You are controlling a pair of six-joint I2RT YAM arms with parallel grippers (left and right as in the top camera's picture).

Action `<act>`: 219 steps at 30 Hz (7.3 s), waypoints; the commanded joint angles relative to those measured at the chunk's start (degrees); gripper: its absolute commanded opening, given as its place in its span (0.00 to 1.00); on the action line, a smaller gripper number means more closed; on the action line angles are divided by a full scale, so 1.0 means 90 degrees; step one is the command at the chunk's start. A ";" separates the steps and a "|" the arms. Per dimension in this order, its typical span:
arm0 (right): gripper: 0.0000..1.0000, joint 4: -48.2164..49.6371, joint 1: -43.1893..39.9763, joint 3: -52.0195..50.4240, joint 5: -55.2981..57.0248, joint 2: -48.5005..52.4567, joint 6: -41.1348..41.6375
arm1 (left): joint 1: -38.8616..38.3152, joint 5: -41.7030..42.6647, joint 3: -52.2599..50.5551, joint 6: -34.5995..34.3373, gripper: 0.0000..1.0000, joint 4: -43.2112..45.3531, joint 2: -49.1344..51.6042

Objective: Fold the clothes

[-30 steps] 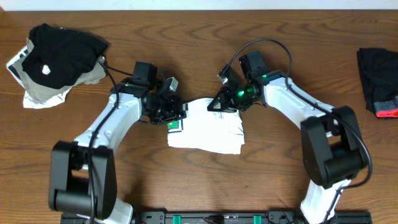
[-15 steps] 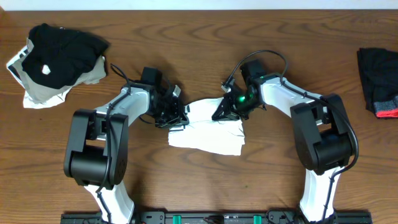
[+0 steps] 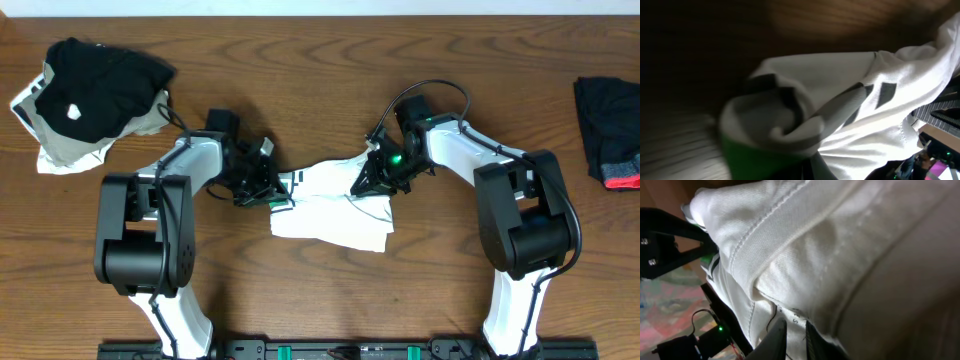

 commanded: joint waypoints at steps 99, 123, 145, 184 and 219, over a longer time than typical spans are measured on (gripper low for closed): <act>0.99 -0.5370 -0.1120 0.2790 0.4779 -0.3636 -0.0124 | -0.2492 -0.1127 -0.0068 -0.2603 0.78 0.2091 0.0219; 0.99 -0.5413 -0.1120 0.1953 0.4779 -0.3636 -0.0119 | -0.1644 -0.2115 0.1406 -0.0561 0.06 0.2324 0.0214; 0.99 -0.5370 -0.1120 0.1297 0.4772 -0.3636 0.0313 | 0.1061 -0.3891 0.2123 0.0311 0.06 0.4673 0.0216; 0.99 -0.5561 -0.1120 0.1297 0.4731 -0.3636 0.0571 | 0.3483 -0.5183 0.2120 0.0007 0.06 0.5141 0.0216; 0.99 -0.5377 -0.1061 0.1292 0.4736 -0.3636 0.0406 | 0.3694 -0.5746 0.2123 -0.1054 0.85 0.2448 -0.0831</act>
